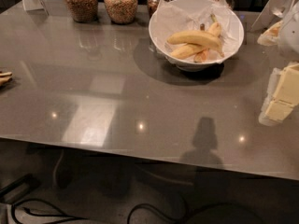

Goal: Pick banana from white bowl

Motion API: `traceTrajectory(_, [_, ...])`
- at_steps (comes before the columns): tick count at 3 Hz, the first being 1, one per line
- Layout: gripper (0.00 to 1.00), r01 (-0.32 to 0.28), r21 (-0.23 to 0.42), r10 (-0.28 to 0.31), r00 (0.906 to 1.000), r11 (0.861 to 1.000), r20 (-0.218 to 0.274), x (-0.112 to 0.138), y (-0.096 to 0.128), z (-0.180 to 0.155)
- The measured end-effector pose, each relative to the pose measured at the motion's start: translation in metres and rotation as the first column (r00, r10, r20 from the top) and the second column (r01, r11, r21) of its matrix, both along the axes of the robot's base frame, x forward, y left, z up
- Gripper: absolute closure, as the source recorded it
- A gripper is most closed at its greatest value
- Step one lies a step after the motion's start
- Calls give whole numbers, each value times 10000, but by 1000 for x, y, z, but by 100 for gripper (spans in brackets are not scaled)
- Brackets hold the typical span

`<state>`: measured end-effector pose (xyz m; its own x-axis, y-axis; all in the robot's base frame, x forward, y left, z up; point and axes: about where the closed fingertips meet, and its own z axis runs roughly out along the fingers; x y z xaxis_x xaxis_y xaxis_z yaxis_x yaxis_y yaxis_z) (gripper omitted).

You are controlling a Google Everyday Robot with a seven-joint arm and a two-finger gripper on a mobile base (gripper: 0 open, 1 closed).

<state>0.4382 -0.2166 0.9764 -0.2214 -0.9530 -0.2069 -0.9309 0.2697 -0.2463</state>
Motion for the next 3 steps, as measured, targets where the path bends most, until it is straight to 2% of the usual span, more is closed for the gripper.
traceTrajectory(1, [0, 0, 0, 0, 10000, 10000, 0, 0, 0, 0])
traceTrajectory(2, [0, 17, 234, -24, 9996, 9997, 285, 7, 2, 1])
traceTrajectory(3, [0, -274, 972, 172, 9944, 9949, 1044, 41, 13, -1])
